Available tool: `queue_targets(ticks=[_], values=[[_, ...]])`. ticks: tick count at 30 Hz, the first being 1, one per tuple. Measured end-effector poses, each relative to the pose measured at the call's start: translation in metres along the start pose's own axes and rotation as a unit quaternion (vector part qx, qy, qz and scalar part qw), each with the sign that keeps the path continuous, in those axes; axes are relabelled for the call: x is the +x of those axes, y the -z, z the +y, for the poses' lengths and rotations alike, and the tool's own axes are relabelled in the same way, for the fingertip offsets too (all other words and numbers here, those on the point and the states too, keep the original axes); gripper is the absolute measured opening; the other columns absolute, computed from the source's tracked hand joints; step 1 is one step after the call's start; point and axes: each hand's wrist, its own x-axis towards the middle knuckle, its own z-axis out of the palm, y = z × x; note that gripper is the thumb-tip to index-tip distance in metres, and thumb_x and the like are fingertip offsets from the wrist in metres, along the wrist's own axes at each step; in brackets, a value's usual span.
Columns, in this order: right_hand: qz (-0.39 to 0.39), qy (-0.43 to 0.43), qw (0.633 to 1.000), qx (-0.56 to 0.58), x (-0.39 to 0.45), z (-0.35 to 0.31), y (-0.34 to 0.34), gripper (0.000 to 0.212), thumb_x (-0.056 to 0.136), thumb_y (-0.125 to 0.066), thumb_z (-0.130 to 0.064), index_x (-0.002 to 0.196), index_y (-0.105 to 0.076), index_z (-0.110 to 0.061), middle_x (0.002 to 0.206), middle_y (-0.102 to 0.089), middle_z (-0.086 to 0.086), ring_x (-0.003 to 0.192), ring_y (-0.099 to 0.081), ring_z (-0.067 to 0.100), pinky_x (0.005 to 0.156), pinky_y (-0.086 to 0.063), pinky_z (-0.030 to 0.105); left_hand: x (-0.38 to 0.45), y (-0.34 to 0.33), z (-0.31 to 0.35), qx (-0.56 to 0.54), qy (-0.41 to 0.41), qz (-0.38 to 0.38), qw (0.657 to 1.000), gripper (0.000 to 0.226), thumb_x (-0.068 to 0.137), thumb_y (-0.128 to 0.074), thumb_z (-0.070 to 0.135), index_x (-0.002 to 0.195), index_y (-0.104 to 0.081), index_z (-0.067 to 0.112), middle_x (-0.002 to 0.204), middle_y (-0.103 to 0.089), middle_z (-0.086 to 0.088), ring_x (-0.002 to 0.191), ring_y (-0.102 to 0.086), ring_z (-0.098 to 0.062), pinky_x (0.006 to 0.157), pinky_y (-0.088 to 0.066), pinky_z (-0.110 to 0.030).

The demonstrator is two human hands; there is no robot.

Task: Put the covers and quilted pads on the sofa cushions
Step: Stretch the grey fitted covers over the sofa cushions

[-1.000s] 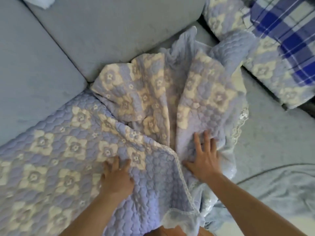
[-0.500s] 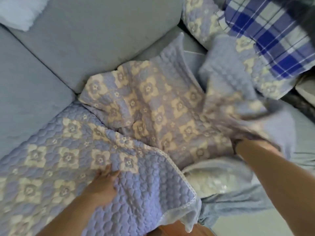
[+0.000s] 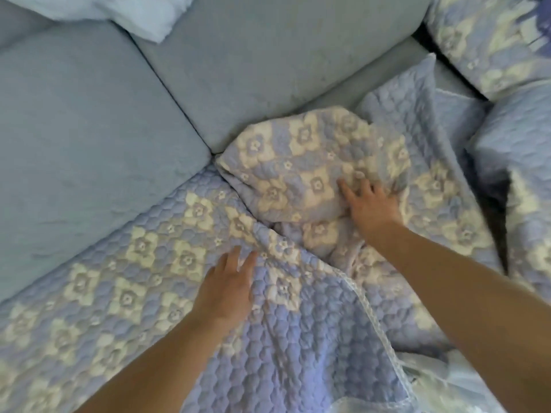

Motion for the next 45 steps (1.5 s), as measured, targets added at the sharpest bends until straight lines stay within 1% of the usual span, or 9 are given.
queue_targets(ticks=[9,14,19,26,30,34,37,42,45], values=[[-0.004,-0.111,0.992,0.061,-0.018,0.016,-0.002,0.057,0.095,-0.047,-0.004,0.148,-0.032,-0.021,0.131,-0.039,0.018,0.101,-0.059,0.044,0.069,-0.048,0.045,0.061,0.040,-0.021,0.234,-0.122,0.026,0.964,0.045,0.101,-0.045,0.025,0.146,-0.044,0.028,0.157,-0.035,-0.001,0.154,-0.008,-0.028,0.123,0.002,-0.054],[0.103,0.052,0.961,0.251,-0.084,-0.056,-0.027,0.025,0.099,-0.053,-0.021,0.119,-0.058,-0.007,0.109,-0.051,0.013,0.092,-0.058,0.038,0.071,-0.050,0.042,0.033,0.045,-0.068,0.254,-0.129,-0.069,0.956,0.047,0.102,-0.043,0.016,0.147,-0.047,0.031,0.167,-0.009,0.014,0.152,-0.017,-0.014,0.124,0.000,-0.050],[-0.234,0.003,0.884,0.405,-0.147,-0.120,-0.042,0.064,0.100,-0.034,-0.061,0.151,-0.029,-0.022,0.141,-0.048,0.006,0.113,-0.058,0.027,0.088,-0.049,0.035,0.037,0.035,-0.066,0.144,-0.075,-0.140,0.977,0.032,0.103,-0.044,0.028,0.128,-0.063,0.032,0.165,0.012,0.017,0.155,-0.007,-0.020,0.123,-0.017,-0.045],[-0.155,0.066,0.935,0.313,-0.202,-0.145,-0.077,0.076,0.095,-0.052,-0.046,0.155,-0.013,-0.022,0.164,-0.002,0.002,0.151,-0.001,0.034,0.123,-0.013,0.052,0.037,0.018,-0.060,0.107,-0.025,-0.148,0.983,0.014,0.103,-0.043,0.033,0.096,-0.055,0.031,0.164,0.024,0.014,0.155,0.008,-0.025,0.115,-0.034,-0.048],[-0.193,-0.080,0.922,0.327,-0.252,-0.136,-0.110,0.090,0.091,-0.053,-0.045,0.157,0.006,-0.032,0.154,-0.022,0.004,0.135,-0.036,0.035,0.107,-0.041,0.042,0.017,-0.004,-0.048,0.119,-0.010,-0.067,0.991,0.033,0.098,-0.048,0.030,0.131,-0.056,0.028,0.166,0.008,0.004,0.151,-0.010,-0.031,0.113,-0.032,-0.050],[-0.211,-0.026,0.890,0.404,-0.307,-0.187,-0.109,0.081,0.085,-0.028,-0.066,0.157,-0.001,-0.040,0.154,-0.028,0.001,0.131,-0.043,0.034,0.106,-0.038,0.040,-0.023,-0.037,0.005,0.075,-0.241,0.113,0.961,0.049,0.077,-0.070,0.025,0.123,-0.059,0.013,0.153,-0.041,-0.013,0.137,-0.042,-0.037,0.105,-0.041,-0.052],[-0.135,-0.055,0.867,0.477,-0.318,-0.169,-0.110,0.060,0.099,-0.040,-0.058,0.155,-0.026,-0.042,0.151,-0.046,-0.007,0.137,-0.044,0.022,0.108,-0.036,0.031,-0.042,-0.066,0.045,0.116,-0.382,0.042,0.916,0.058,0.085,-0.051,0.042,0.141,-0.051,0.029,0.149,-0.048,0.002,0.147,-0.031,-0.023,0.121,-0.014,-0.051],[0.052,-0.167,0.974,0.144,-0.319,-0.051,-0.140,0.074,0.091,-0.057,-0.036,0.157,-0.026,-0.019,0.158,-0.034,0.007,0.150,-0.020,0.035,0.123,-0.015,0.055,-0.049,-0.097,0.061,0.140,-0.304,-0.028,0.942,0.054,0.091,-0.042,0.042,0.144,-0.040,0.043,0.146,-0.038,0.011,0.143,-0.027,-0.014,0.120,0.002,-0.056],[-0.012,-0.073,0.996,0.044,-0.335,0.008,-0.155,0.063,0.082,-0.065,-0.016,0.143,-0.051,-0.013,0.116,-0.070,0.009,0.115,-0.064,0.031,0.114,-0.033,0.052,-0.059,-0.106,0.060,0.115,-0.277,-0.025,0.954,0.054,0.094,-0.043,0.037,0.148,-0.036,0.043,0.152,-0.029,0.012,0.147,-0.015,-0.010,0.121,0.009,-0.055]])
